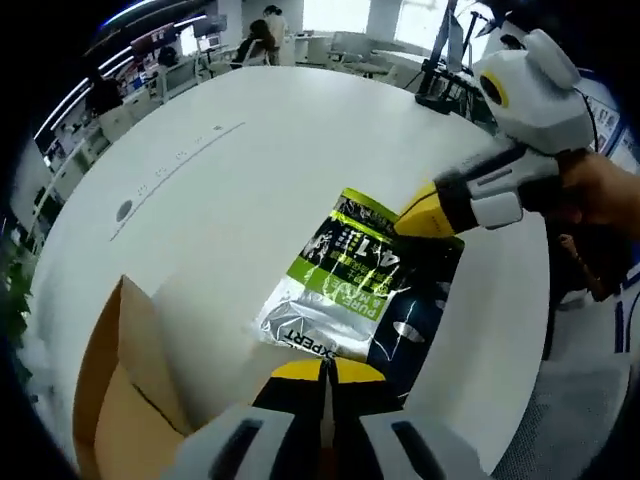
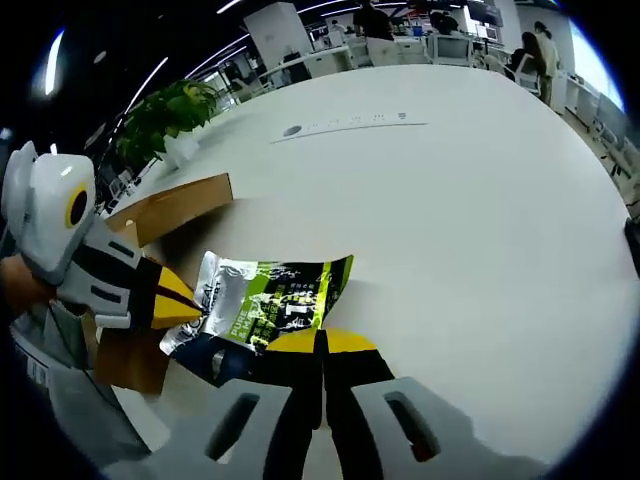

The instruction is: Operate the shoe box by opening the lid, removing the specified soft item, and placing it in the target area until the item is outside and the box remains undamaged.

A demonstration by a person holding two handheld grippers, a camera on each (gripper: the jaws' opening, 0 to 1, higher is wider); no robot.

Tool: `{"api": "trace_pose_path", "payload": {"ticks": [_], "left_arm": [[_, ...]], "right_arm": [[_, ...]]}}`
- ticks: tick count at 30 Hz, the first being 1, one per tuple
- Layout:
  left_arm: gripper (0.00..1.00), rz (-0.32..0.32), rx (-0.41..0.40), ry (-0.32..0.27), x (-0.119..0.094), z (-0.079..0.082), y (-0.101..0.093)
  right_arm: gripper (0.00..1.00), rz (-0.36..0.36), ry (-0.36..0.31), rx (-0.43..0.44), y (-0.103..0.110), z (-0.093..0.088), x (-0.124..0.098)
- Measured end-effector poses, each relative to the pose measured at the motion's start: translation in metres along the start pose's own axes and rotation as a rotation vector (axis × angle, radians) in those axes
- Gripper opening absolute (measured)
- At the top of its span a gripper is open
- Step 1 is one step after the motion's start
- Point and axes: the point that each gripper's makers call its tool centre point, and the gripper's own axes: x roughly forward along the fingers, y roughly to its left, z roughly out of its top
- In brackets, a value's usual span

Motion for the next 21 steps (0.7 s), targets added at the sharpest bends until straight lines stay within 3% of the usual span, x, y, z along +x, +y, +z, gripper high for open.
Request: {"api": "trace_pose_path", "payload": {"ticks": [21], "left_arm": [[0.02,0.086,0.264,0.074,0.01,-0.01,0.006]], "right_arm": [[0.0,-0.015,0.001,-0.032,0.0,-0.008,0.012]]}}
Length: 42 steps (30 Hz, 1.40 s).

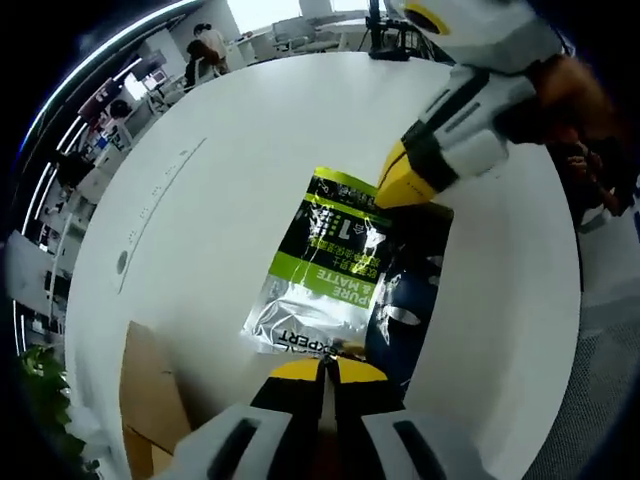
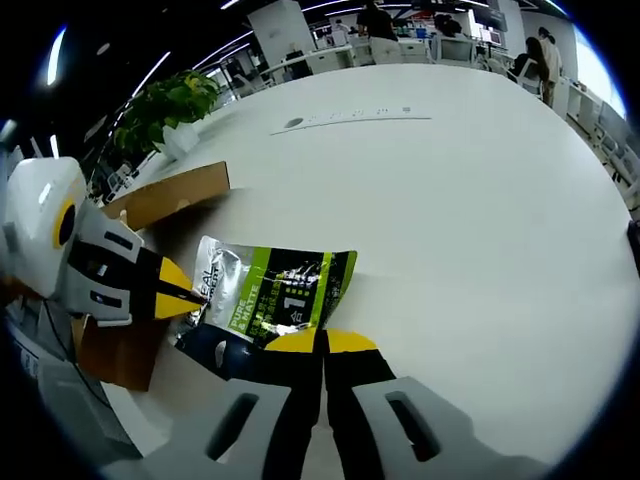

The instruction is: Operate the shoe box by opening the lid, removing the specified soft item, and placing it in the target area until the item is outside and the box remains undamaged.

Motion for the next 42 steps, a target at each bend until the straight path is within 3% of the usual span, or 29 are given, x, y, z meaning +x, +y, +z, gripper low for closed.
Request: {"api": "trace_pose_path", "payload": {"ticks": [17,29,42], "left_arm": [[0.09,0.07,0.142,0.034,-0.01,-0.005,0.003],[0.15,0.063,0.073,-0.051,-0.032,0.009,-0.003],[0.25,0.01,-0.105,-0.206,-0.068,0.024,-0.012]], "right_arm": [[0.03,-0.029,-0.01,-0.04,-0.007,0.001,-0.002],[0.06,-0.036,-0.015,-0.063,-0.006,0.003,-0.006],[0.17,-0.046,-0.015,-0.151,0.006,0.003,-0.03]]}}
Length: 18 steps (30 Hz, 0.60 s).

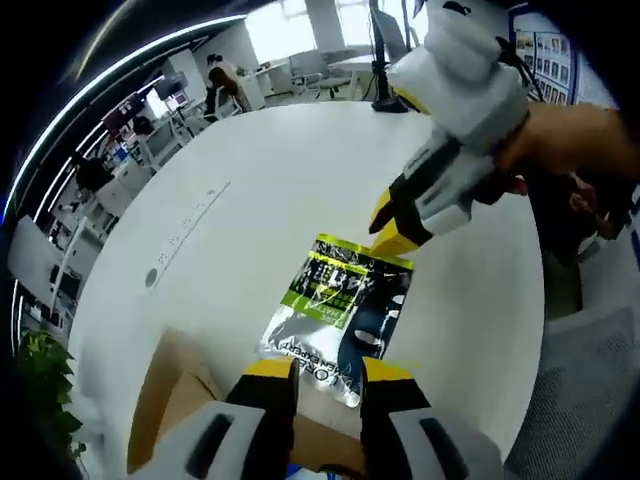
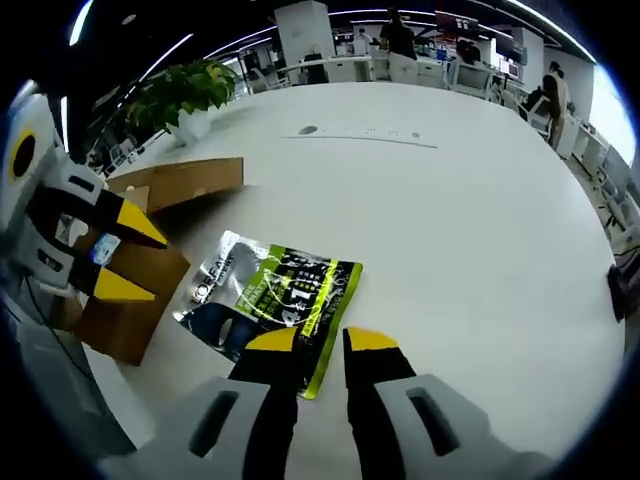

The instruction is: Operate the shoe box by opening the lid, removing the specified soft item, and placing it in the target area until the item is outside and the box remains undamaged.

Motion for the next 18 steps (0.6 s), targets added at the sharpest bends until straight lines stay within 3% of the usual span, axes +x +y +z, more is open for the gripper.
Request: {"api": "trace_pose_path", "payload": {"ticks": [3,8,13,18], "left_arm": [[0.27,-0.027,-0.07,-0.048,-0.007,0.005,-0.004],[0.32,-0.027,-0.061,-0.077,-0.018,0.001,-0.007],[0.34,-0.051,-0.127,-0.166,-0.031,0.003,-0.012],[0.37,-0.054,-0.161,-0.205,-0.044,-0.003,-0.012]], "right_arm": [[0.2,0.001,-0.007,-0.025,0.005,0.002,-0.01],[0.26,0.005,-0.017,-0.052,0.013,0.006,-0.023],[0.31,0.022,-0.035,-0.067,0.028,0.012,-0.039],[0.36,0.037,-0.047,-0.091,0.041,0.017,-0.051]]}}
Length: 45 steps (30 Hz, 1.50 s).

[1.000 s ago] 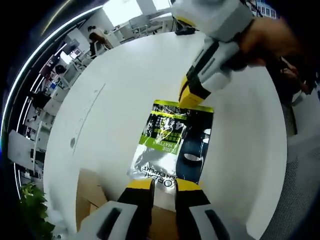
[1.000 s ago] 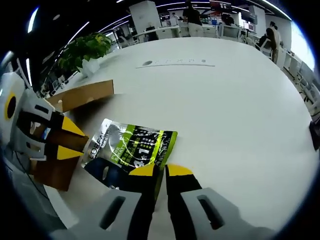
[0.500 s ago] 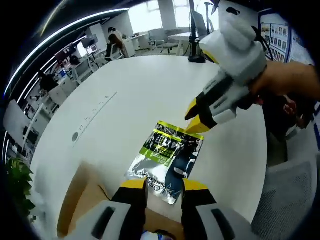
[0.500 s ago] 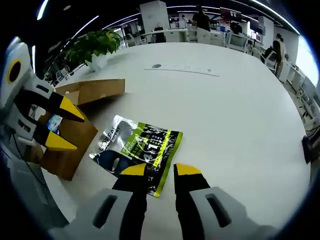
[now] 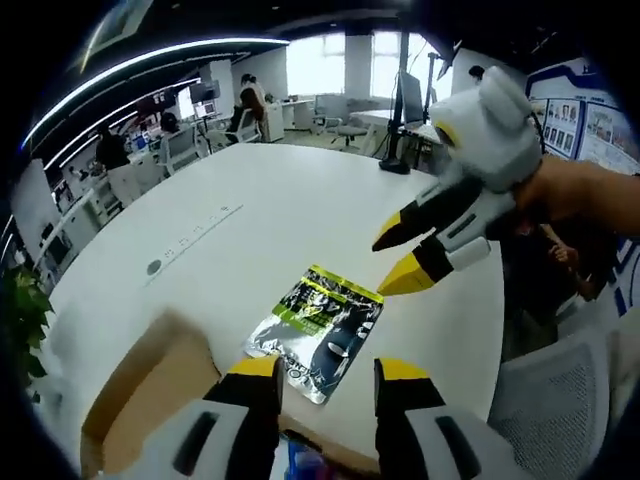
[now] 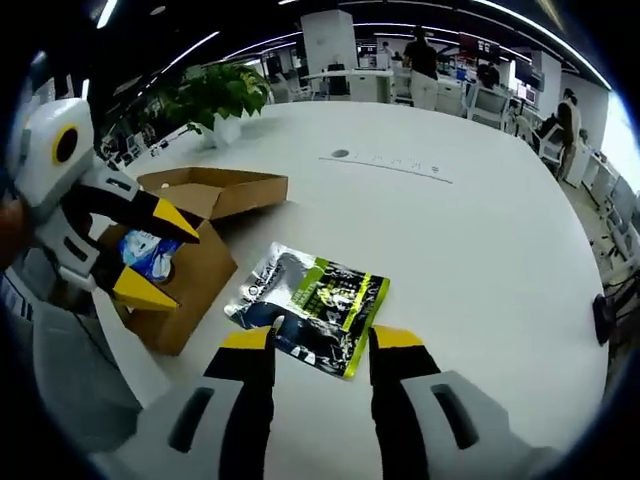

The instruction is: Operate the shoe box by opening the lid, removing the specified soft item, and placing it in the target area until the item is outside and the box remains undamaged.

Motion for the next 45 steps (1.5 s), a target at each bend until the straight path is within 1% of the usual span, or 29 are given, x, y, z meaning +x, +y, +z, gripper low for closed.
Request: {"api": "trace_pose_path", "payload": {"ticks": [7,14,17,19,23,25,26,35,40,45], "left_arm": [[0.43,0.027,-0.002,-0.014,-0.027,-0.012,0.009],[0.46,0.062,-0.047,-0.054,-0.054,-0.027,0.023],[0.47,0.082,-0.074,-0.081,-0.066,-0.031,0.03],[0.48,0.094,-0.089,-0.086,-0.073,-0.035,0.033],[0.51,0.131,-0.169,-0.084,-0.086,-0.049,0.042],[0.51,0.143,-0.19,-0.094,-0.092,-0.054,0.044],[0.52,0.158,-0.2,-0.093,-0.097,-0.059,0.046],[0.52,0.232,-0.251,-0.098,-0.127,-0.088,0.059],[0.52,0.265,-0.269,-0.109,-0.143,-0.096,0.067],[0.52,0.304,-0.297,-0.118,-0.161,-0.109,0.08]], "right_arm": [[0.37,0.005,-0.035,-0.017,0.015,0.011,-0.01],[0.41,0.026,-0.044,-0.032,0.034,0.017,-0.011],[0.43,0.037,-0.045,-0.044,0.045,0.02,-0.011],[0.43,0.047,-0.049,-0.051,0.051,0.023,-0.011],[0.43,0.09,-0.059,-0.048,0.07,0.03,-0.009],[0.43,0.108,-0.065,-0.049,0.079,0.033,-0.009],[0.43,0.117,-0.068,-0.056,0.085,0.036,-0.008],[0.44,0.179,-0.075,-0.099,0.117,0.046,-0.001],[0.45,0.205,-0.086,-0.115,0.131,0.052,0.004],[0.46,0.239,-0.098,-0.131,0.149,0.058,0.012]]}}
